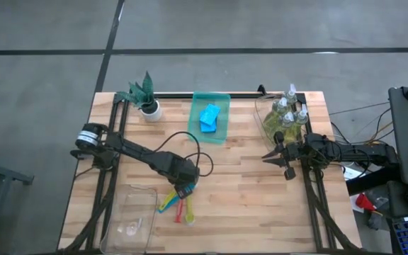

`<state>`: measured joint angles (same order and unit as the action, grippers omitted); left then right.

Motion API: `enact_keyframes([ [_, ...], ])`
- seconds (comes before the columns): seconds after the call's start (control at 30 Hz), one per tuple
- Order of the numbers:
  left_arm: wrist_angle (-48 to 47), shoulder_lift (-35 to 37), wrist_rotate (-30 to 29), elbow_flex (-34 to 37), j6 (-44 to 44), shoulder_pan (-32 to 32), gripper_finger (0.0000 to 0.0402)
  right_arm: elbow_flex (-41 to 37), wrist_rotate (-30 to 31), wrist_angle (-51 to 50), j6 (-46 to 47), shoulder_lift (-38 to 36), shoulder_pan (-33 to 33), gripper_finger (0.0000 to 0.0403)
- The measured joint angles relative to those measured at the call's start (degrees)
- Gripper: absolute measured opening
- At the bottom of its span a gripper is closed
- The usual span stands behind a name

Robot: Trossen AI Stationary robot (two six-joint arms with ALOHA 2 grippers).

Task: Pick & Place Kitchen Sink Supplies
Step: Put the yellow dish brush into the bottom transparent bin

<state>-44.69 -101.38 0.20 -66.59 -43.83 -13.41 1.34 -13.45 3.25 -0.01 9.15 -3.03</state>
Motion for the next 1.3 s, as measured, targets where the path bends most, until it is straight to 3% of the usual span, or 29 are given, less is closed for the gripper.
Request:
enact_keyframes([
  [0.37, 4.85, -0.04, 0.36, 0.07, 0.54, 0.42, 0.0138, 0.0, 0.0, 0.0, 0.0, 0.0, 0.0, 0.0052],
  [0.87, 11.24, -0.3, 1.68, 0.17, 6.09, 0.48, 0.0192, 0.01, -0.01, 0.0, 0.0, 0.0, 0.0, 0.0052],
  [1.3, 11.21, -1.64, 0.07, 0.24, 12.11, 0.46, 0.0159, 0.02, -0.04, 0.02, 0.0, 0.0, 0.0, 0.0052],
])
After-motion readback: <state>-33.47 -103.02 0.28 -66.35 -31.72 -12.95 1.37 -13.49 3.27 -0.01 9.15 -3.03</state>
